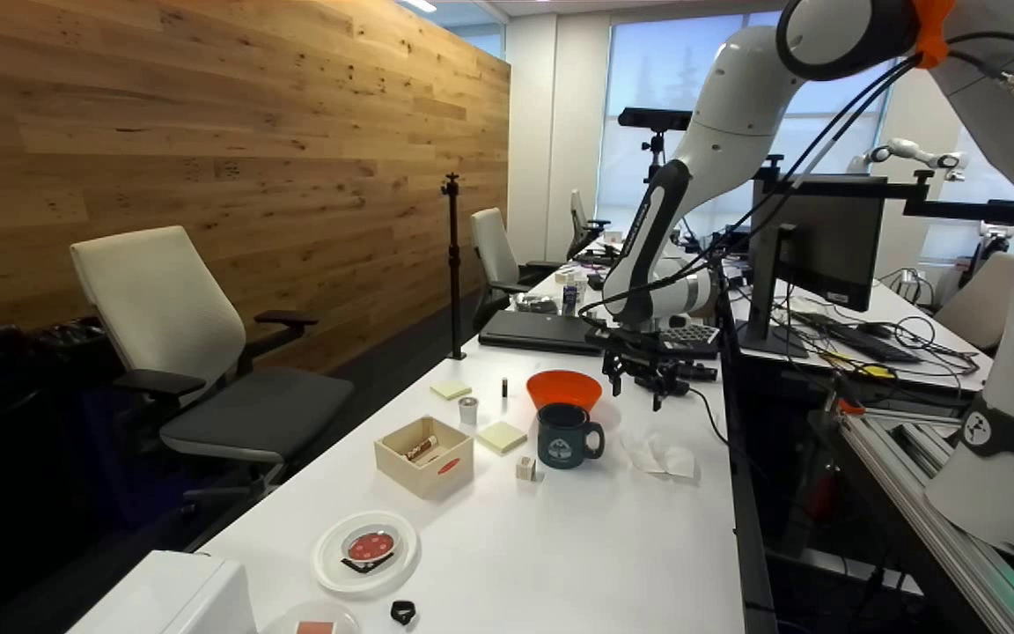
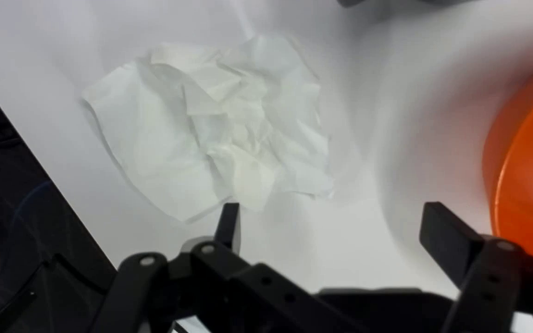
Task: Use the paper towel to wipe the table
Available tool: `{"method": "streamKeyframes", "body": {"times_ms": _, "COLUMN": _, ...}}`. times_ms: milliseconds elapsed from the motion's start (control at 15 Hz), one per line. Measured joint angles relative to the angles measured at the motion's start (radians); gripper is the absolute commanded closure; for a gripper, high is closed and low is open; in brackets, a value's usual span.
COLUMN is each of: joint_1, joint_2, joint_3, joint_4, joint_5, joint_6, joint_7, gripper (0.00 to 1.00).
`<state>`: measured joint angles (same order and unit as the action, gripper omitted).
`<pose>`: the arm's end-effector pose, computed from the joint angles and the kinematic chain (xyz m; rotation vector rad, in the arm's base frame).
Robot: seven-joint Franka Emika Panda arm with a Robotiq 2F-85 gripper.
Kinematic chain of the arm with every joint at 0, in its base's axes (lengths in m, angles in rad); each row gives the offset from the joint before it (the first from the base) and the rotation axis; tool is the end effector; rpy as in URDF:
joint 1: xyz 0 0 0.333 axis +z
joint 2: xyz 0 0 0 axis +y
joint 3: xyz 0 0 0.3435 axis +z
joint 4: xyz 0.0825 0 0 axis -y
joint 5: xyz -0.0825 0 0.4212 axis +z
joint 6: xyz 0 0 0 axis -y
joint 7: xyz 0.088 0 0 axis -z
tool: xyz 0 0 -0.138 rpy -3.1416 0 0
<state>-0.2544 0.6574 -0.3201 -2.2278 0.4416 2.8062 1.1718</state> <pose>0.4378 -0.3290 0.0447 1.5259 -2.6807 0.0104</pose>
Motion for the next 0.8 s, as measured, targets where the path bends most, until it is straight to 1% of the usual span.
{"method": "streamKeyframes", "body": {"times_ms": 333, "joint_1": 0.011, "joint_2": 0.075, "joint_3": 0.003, "joint_4": 0.028, "joint_5": 0.001, "joint_6": 0.001, "joint_7": 0.170, "gripper": 0.00}}
{"method": "streamKeyframes", "body": {"times_ms": 600, "joint_1": 0.021, "joint_2": 0.108, "joint_3": 0.021, "joint_4": 0.012, "joint_5": 0.004, "joint_6": 0.001, "joint_7": 0.271, "gripper": 0.00}}
{"method": "streamKeyframes", "body": {"times_ms": 800, "joint_1": 0.020, "joint_2": 0.118, "joint_3": 0.041, "joint_4": -0.013, "joint_5": 0.021, "joint_6": 0.001, "joint_7": 0.325, "gripper": 0.00}}
